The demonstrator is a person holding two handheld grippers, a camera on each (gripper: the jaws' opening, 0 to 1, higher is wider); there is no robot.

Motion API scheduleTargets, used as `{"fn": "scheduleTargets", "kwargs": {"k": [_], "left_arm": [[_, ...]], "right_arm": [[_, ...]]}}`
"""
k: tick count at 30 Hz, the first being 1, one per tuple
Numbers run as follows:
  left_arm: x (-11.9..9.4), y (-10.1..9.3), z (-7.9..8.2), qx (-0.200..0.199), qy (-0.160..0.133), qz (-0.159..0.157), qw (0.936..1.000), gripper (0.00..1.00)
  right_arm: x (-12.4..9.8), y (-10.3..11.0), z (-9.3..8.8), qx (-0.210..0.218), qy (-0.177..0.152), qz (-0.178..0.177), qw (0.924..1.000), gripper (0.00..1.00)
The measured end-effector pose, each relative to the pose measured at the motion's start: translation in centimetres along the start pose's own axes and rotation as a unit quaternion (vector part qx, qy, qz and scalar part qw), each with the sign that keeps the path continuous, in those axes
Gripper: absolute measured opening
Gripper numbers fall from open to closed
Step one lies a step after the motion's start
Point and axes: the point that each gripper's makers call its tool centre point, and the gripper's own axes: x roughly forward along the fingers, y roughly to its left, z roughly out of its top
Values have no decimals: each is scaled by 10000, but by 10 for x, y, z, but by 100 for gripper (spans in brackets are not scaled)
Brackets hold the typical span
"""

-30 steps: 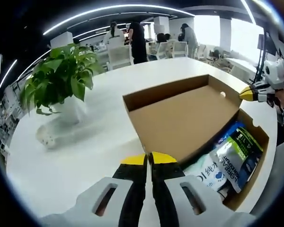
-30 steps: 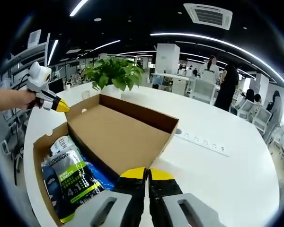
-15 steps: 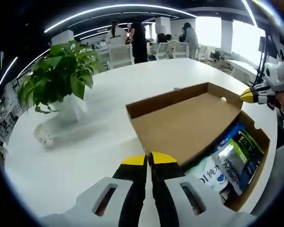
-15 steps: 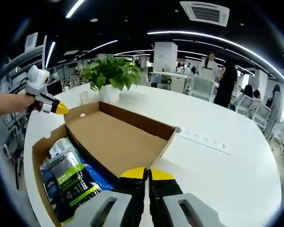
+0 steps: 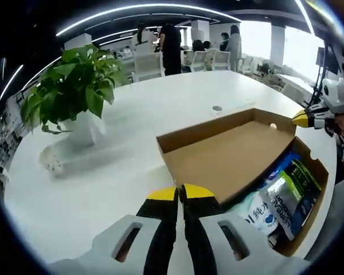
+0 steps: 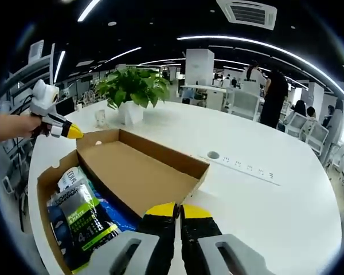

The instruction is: Operate the shoe box by opening the lid, removing the specified soft item, and placing it in the target area until the item is outside and the box remains undamaged.

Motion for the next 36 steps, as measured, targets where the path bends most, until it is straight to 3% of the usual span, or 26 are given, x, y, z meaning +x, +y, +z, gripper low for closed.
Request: {"fn": "scheduleTargets", "kwargs": {"k": [36], "left_arm": [[7,1,0,-33,32,29,10000,2]], "right_arm": [[6,-3,-2,-44,89,-42,9999,0]]}}
